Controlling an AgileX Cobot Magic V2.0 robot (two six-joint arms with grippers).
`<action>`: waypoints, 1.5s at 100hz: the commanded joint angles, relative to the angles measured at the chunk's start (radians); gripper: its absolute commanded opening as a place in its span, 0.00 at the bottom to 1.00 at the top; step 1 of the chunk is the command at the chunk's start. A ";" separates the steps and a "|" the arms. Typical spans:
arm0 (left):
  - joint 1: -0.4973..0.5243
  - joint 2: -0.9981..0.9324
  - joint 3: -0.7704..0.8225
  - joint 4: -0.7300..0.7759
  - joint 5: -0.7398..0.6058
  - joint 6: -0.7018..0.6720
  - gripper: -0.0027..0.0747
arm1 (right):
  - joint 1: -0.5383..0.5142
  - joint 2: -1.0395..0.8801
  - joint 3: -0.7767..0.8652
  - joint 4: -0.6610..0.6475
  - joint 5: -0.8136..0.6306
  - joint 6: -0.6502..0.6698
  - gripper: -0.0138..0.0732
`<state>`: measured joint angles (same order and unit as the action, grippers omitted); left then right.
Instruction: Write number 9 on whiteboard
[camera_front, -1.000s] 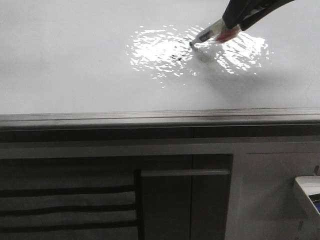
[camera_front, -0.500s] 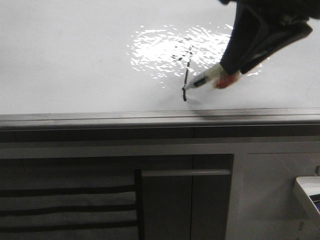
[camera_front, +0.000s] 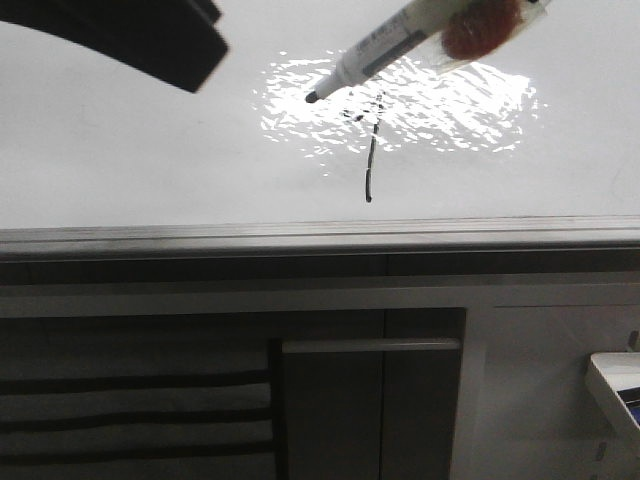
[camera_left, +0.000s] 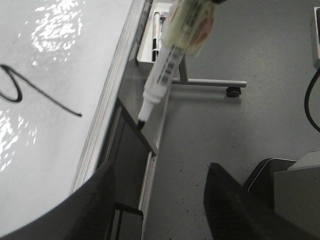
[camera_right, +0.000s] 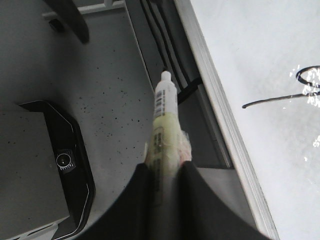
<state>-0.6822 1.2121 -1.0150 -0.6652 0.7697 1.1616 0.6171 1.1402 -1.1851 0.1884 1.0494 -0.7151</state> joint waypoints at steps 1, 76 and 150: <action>-0.060 0.040 -0.075 -0.043 -0.071 0.022 0.51 | 0.001 -0.025 -0.033 0.006 -0.031 -0.019 0.08; -0.120 0.207 -0.211 -0.060 -0.098 0.033 0.30 | 0.001 -0.025 -0.033 0.014 -0.026 -0.019 0.08; 0.027 0.169 -0.211 0.125 -0.120 -0.338 0.01 | -0.127 -0.179 -0.045 -0.217 0.001 0.301 0.61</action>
<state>-0.7040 1.4350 -1.1918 -0.5918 0.6981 1.0009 0.5342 1.0290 -1.1958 0.0153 1.0799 -0.4900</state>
